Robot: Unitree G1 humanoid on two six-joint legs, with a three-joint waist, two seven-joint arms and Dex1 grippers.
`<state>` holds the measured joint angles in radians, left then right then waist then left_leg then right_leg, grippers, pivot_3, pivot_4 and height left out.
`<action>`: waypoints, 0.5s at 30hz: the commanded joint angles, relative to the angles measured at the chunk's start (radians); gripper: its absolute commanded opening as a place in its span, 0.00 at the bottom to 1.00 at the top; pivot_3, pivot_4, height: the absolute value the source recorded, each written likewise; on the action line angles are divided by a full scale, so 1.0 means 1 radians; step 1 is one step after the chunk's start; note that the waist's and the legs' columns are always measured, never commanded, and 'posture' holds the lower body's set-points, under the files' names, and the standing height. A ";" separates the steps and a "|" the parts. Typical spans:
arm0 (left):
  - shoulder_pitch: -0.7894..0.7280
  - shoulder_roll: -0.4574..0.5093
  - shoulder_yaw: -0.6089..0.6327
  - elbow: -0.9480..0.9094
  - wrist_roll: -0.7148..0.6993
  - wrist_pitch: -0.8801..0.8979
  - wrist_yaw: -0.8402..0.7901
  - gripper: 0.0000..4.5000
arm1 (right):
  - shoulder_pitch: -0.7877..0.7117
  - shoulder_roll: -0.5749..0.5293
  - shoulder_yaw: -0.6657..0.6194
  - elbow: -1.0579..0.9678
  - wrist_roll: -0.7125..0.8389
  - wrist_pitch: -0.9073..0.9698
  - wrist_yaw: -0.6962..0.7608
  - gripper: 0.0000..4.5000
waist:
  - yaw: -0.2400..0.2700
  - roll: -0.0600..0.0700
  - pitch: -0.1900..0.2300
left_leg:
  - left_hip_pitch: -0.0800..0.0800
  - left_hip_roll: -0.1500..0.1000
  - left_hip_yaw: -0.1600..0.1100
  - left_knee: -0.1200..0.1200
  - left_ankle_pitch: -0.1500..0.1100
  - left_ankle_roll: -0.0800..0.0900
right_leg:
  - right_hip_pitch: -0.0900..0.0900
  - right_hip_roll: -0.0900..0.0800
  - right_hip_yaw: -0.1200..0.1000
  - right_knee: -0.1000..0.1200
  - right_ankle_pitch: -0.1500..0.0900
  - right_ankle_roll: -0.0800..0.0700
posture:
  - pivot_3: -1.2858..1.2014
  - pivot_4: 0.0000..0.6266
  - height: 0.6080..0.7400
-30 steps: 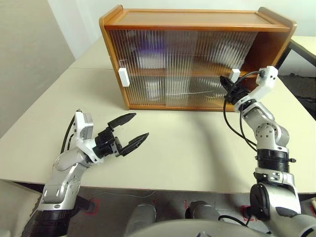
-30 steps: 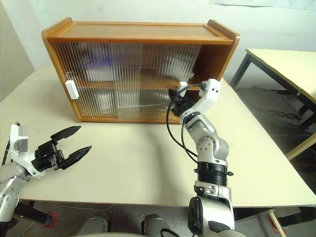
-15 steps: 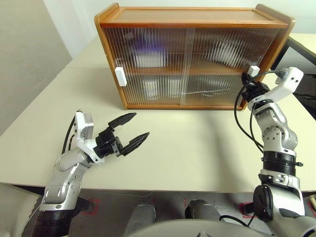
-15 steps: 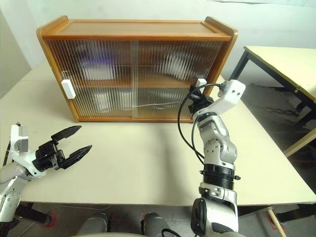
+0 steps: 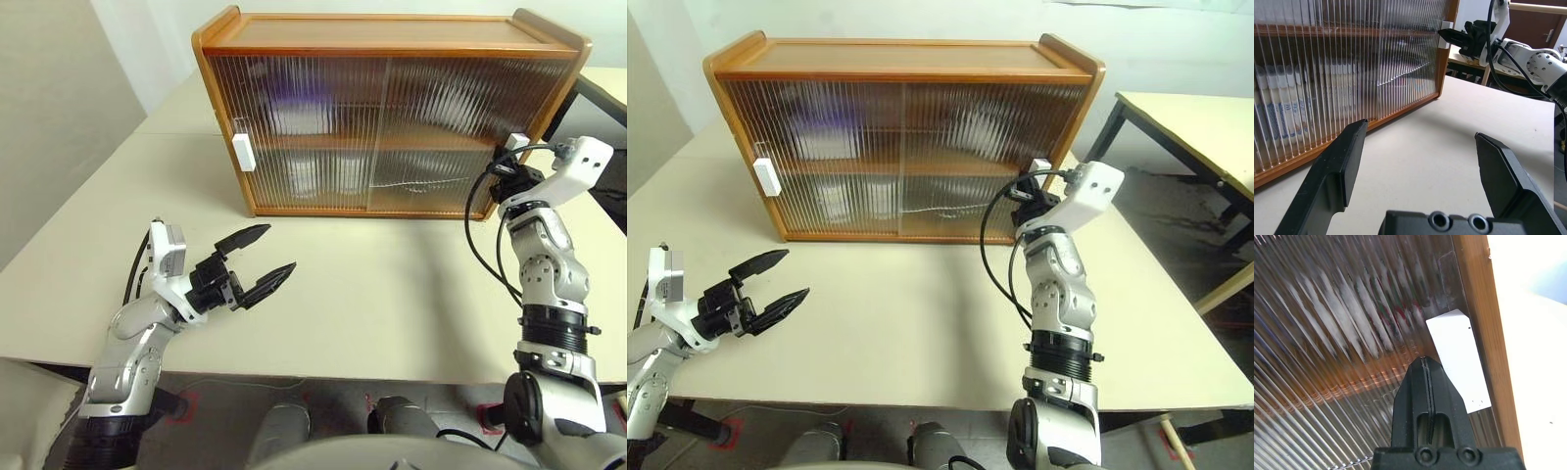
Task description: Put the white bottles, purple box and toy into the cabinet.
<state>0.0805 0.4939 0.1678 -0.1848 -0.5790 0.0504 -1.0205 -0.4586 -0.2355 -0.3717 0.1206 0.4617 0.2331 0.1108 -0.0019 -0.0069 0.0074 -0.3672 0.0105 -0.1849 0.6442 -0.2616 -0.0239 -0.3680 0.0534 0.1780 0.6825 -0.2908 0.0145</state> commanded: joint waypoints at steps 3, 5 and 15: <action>-0.008 0.003 -0.005 0.019 0.010 -0.012 -0.006 1.00 | 0.011 0.001 -0.005 -0.026 -0.003 -0.015 -0.003 0.01 | 0.000 0.000 0.000 | 0.000 0.000 0.000 0.000 0.000 0.000 | 0.000 0.000 0.000 0.000 0.000 0.000 | 0.52 0.01 1.00; -0.003 0.006 0.001 0.017 0.009 -0.014 -0.007 1.00 | 0.033 0.006 0.032 -0.071 -0.026 -0.030 0.021 0.01 | 0.000 0.000 0.000 | -0.001 0.000 0.000 -0.001 0.000 0.000 | -0.001 0.000 0.000 0.000 0.000 0.000 | 0.52 0.01 1.00; 0.033 0.013 0.026 0.014 0.007 -0.033 -0.006 1.00 | 0.155 0.082 0.165 -0.233 -0.020 -0.016 0.109 0.01 | -0.009 0.001 -0.001 | 0.001 0.002 0.002 -0.006 -0.003 0.001 | 0.000 0.005 -0.005 0.000 0.000 0.007 | 0.53 0.00 1.00</action>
<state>0.1004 0.4984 0.1808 -0.1774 -0.5791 0.0294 -1.0241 -0.3202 -0.1552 -0.2361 -0.0875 0.4272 0.2024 0.1850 -0.0113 -0.0060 0.0066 -0.3666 0.0124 -0.1832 0.6384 -0.2652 -0.0228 -0.3675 0.0584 0.1735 0.6824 -0.2918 0.0233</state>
